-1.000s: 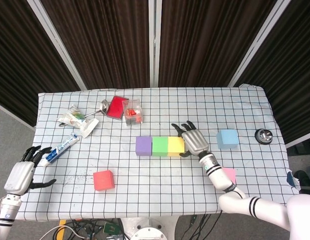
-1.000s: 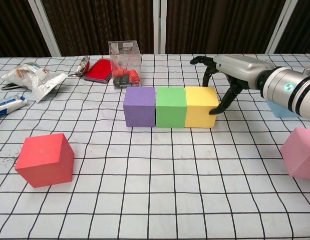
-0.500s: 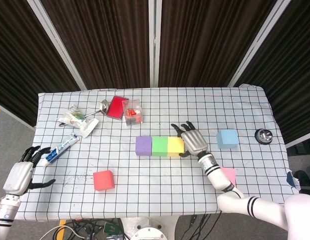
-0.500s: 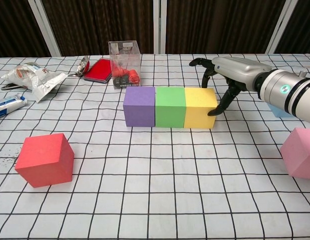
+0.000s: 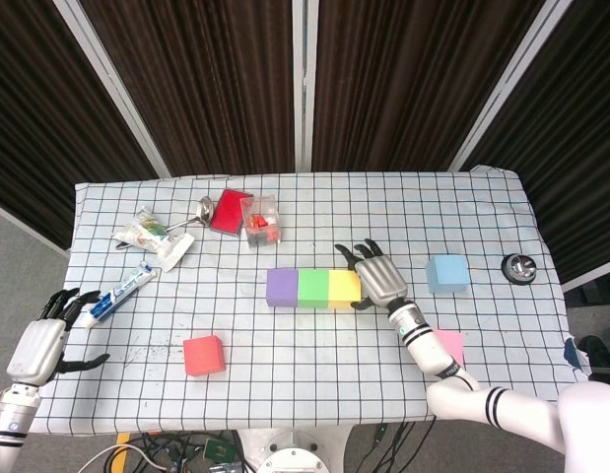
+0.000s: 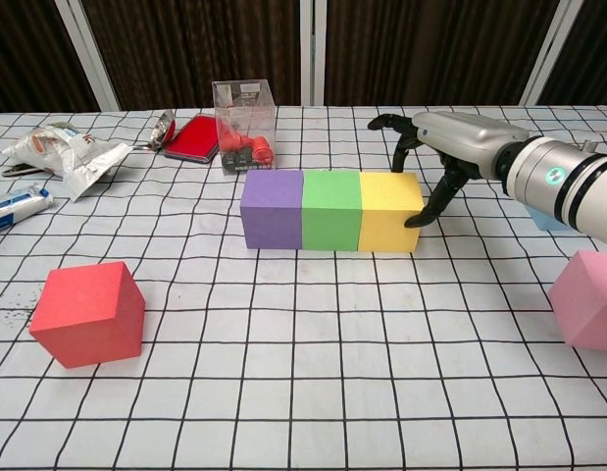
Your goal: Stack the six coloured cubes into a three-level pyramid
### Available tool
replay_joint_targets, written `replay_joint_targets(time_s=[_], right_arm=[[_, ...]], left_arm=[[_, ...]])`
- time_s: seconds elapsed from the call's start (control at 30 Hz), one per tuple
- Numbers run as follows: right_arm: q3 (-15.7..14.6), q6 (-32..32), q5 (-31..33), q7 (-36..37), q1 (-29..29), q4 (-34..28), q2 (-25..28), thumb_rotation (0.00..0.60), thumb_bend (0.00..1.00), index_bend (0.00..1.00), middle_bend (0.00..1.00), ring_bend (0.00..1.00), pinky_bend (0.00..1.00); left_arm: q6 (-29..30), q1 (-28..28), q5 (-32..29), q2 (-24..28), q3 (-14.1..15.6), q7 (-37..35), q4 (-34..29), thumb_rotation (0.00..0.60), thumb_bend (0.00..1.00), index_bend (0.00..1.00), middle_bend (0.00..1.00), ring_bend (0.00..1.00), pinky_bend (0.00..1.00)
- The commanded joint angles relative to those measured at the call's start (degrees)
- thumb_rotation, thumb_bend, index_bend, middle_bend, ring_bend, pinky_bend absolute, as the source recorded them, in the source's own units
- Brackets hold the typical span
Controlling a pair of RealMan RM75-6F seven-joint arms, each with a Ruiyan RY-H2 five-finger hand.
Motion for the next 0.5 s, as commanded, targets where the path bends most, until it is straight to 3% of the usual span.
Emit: replay_joint_targets(time_s=[0.03,0.5], right_arm=[[0.0,-0.1,-0.1,0.3,0.0,0.2,0.0,0.6,0.08,0.0,0.52,0.11,0.0],[-0.2,-0.4,-0.5,1.2,0.0,0.4,0.2,0.6,0.08,0.0,0.51,0.11,0.0]], left_arm=[[-0.1,0.0,-0.1,0.0,0.0,-0.1,0.0,0.6,0.0,0.14,0.22,0.06,0.05],[-0.1,0.0,0.1,0.0,-0.1,-0.4,0.1,0.6,0.0,0.14,0.22,0.06,0.05]])
